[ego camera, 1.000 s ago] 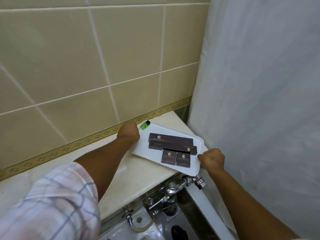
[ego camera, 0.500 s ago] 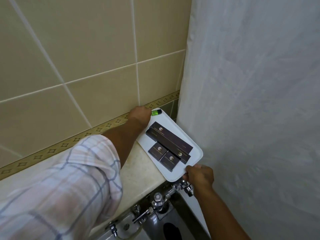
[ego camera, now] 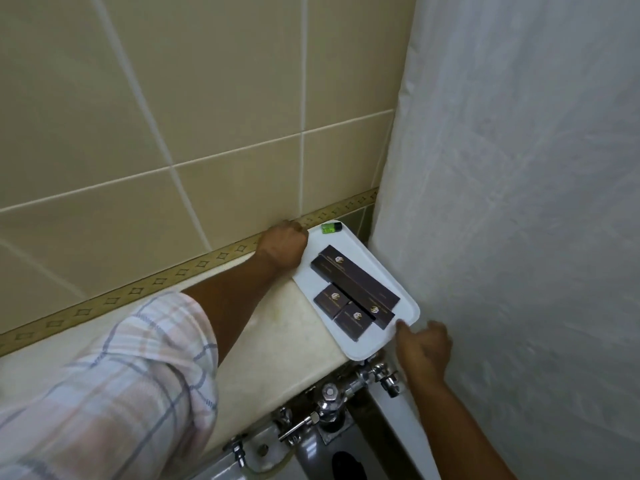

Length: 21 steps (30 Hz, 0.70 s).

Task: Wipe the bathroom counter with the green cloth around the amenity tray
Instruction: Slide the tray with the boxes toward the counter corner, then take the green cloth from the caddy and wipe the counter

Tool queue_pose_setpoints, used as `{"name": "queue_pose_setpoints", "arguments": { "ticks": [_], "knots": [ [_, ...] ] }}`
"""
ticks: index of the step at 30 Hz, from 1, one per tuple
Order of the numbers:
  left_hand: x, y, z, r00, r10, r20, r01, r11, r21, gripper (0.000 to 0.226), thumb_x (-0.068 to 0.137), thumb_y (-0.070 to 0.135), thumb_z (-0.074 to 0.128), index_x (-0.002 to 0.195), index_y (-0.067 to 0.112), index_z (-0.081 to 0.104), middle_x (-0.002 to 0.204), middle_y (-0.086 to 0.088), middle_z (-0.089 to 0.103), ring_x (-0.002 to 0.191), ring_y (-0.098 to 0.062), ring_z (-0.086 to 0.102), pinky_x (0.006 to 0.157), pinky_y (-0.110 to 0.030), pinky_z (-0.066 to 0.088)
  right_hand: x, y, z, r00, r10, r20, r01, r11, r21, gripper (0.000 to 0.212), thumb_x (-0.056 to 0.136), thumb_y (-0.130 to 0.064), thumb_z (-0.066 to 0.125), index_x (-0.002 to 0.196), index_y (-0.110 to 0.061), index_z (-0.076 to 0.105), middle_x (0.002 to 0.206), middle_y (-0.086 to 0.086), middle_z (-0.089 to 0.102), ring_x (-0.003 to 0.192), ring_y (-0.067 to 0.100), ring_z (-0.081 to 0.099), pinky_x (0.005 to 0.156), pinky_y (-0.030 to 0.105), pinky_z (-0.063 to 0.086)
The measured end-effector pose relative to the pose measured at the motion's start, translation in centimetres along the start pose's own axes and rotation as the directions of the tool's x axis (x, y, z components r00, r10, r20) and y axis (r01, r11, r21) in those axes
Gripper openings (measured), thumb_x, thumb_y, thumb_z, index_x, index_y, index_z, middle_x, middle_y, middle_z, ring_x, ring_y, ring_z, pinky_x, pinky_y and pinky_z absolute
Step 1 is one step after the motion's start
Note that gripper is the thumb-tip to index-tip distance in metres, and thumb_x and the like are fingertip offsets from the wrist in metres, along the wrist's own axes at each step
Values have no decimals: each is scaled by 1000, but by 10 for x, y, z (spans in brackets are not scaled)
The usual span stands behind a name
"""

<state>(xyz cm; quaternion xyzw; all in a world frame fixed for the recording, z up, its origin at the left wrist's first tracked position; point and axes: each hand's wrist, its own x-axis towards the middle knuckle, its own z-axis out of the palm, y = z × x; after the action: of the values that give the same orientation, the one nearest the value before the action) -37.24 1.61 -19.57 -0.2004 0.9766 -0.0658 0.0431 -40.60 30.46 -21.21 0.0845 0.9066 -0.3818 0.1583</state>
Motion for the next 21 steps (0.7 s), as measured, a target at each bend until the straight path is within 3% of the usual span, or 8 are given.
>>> {"name": "queue_pose_setpoints", "arguments": {
  "ticks": [2, 6, 11, 12, 13, 16, 19, 21],
  "knots": [
    [-32, -14, -4, 999, -3, -47, 3, 1000, -15, 42, 92, 30, 49, 128, 10, 54, 129, -13, 59, 117, -32, 53, 89, -41, 47, -13, -16, -2, 966, -256, -30, 249, 957, -147, 73, 89, -38, 66, 142, 4, 40, 144, 29, 46, 132, 43, 42, 110, 51, 35],
    [-118, -50, -11, 989, -121, -81, 117, 992, -47, 72, 90, 61, 37, 144, 15, 40, 148, -12, 45, 133, -31, 42, 104, -44, 36, -39, -70, 35, 802, -580, 141, 590, 736, -333, 78, 95, -49, 51, 149, 3, 30, 156, 28, 29, 145, 40, 25, 120, 49, 18],
    [-257, -109, -23, 863, -501, -64, 483, 855, -189, 95, 83, 79, 20, 156, 18, 18, 160, -13, 29, 147, -32, 25, 118, -49, 18, -139, -140, 125, 405, -794, 453, 911, 310, -271, 77, 97, -58, 35, 153, -6, 25, 161, 21, 22, 150, 34, 15, 123, 45, 8],
    [-300, -124, -23, 807, -587, -63, 566, 800, -201, 95, 84, 79, 20, 157, 19, 16, 161, -13, 28, 148, -32, 23, 118, -48, 15, -179, -150, 149, 289, -808, 514, 955, 205, -214, 77, 97, -59, 34, 153, -7, 25, 162, 19, 22, 150, 33, 15, 122, 45, 8],
    [-313, -123, -24, 787, -616, -40, 596, 774, -215, 93, 85, 77, 21, 157, 18, 14, 161, -13, 26, 148, -31, 22, 119, -48, 14, -191, -153, 157, 244, -805, 541, 967, 162, -196, 76, 97, -59, 33, 153, -9, 25, 162, 18, 21, 150, 33, 14, 122, 44, 9],
    [-407, -129, -17, 606, -795, 22, 772, 581, -257, 85, 90, 63, 28, 158, 15, 8, 163, -13, 20, 150, -30, 16, 121, -45, 13, -285, -159, 202, 25, -769, 639, 1000, 23, -11, 73, 97, -58, 33, 152, -10, 27, 161, 18, 24, 149, 33, 19, 121, 44, 14],
    [-507, -103, 5, 320, -940, 121, 905, 265, -331, 80, 93, 54, 33, 158, 14, 9, 163, -13, 19, 150, -30, 17, 121, -45, 16, -403, -133, 234, -282, -632, 722, 955, -114, 273, 66, 99, -53, 38, 146, -6, 38, 152, 20, 39, 139, 36, 35, 113, 42, 28],
    [-547, -82, 15, 151, -975, 161, 918, 78, -389, 76, 94, 51, 35, 156, 12, 16, 161, -13, 24, 147, -29, 23, 120, -45, 22, -462, -111, 245, -411, -493, 767, 907, -133, 400, 60, 99, -49, 44, 143, -8, 43, 146, 17, 46, 133, 33, 42, 108, 42, 37]
  ]
}}
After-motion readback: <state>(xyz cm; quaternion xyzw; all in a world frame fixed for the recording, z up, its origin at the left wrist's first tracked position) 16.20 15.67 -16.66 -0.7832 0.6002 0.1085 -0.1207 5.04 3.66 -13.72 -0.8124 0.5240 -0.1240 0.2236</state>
